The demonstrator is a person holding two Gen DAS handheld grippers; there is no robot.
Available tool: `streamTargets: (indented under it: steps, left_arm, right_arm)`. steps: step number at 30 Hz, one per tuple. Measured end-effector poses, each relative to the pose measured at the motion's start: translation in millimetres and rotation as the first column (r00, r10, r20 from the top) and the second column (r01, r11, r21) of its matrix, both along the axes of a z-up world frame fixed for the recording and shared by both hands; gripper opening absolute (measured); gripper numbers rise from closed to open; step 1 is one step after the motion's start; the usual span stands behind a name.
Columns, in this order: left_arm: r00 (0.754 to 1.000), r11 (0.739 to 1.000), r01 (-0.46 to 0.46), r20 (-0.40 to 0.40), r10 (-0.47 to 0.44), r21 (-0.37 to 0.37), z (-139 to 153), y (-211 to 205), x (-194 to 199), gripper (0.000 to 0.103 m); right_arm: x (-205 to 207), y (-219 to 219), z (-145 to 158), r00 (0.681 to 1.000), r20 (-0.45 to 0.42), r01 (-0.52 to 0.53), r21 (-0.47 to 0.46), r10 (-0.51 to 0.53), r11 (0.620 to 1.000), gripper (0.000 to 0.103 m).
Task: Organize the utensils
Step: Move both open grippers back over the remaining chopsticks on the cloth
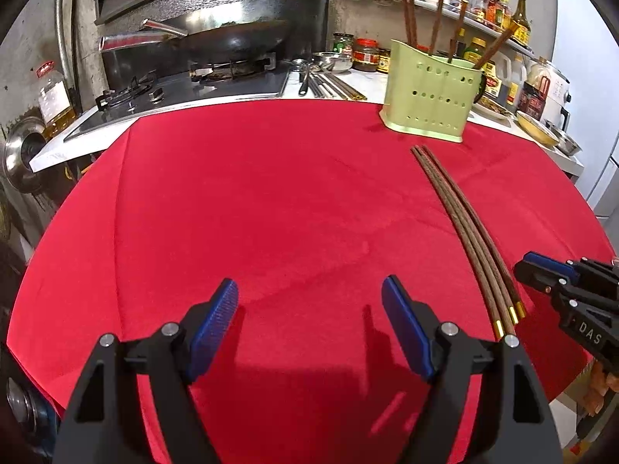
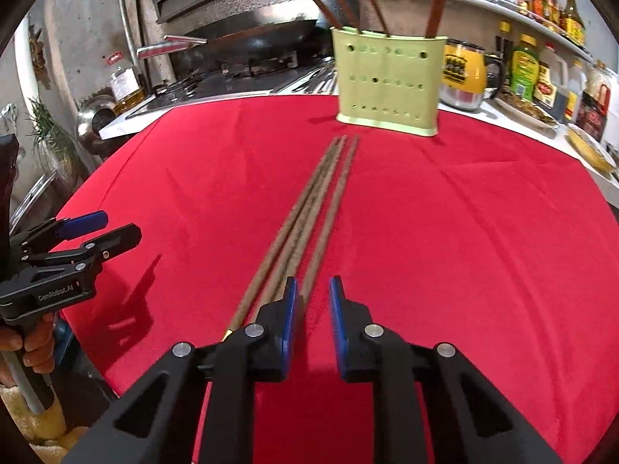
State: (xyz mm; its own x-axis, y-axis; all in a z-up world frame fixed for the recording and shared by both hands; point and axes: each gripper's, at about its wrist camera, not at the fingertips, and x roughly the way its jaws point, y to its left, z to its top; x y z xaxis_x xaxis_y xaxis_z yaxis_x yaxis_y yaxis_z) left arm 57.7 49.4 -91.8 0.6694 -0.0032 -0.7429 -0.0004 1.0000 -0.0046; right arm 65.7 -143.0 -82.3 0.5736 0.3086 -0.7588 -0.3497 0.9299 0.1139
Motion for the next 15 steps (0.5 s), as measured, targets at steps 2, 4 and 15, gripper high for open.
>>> streamTargets:
  steps: [2,4,15]
  left_arm:
    - [1.0,1.0,-0.007,-0.001,0.007,-0.001,0,2,1,0.075]
    - [1.0,1.0,-0.006,-0.001,0.006,0.0,0,1,1,0.075]
    - [0.997,0.997,0.072,-0.014,-0.072,-0.016,1,-21,1,0.075]
  right_arm:
    - [2,3,0,1.0,0.0,-0.004,-0.004,0.004,1.0,0.018]
    - [5,6,-2,1.0,0.001,-0.009,-0.012,0.009,1.0,0.018]
    - [6,-7,-9,0.999,0.005,0.035,-0.053,-0.035,0.998,0.005]
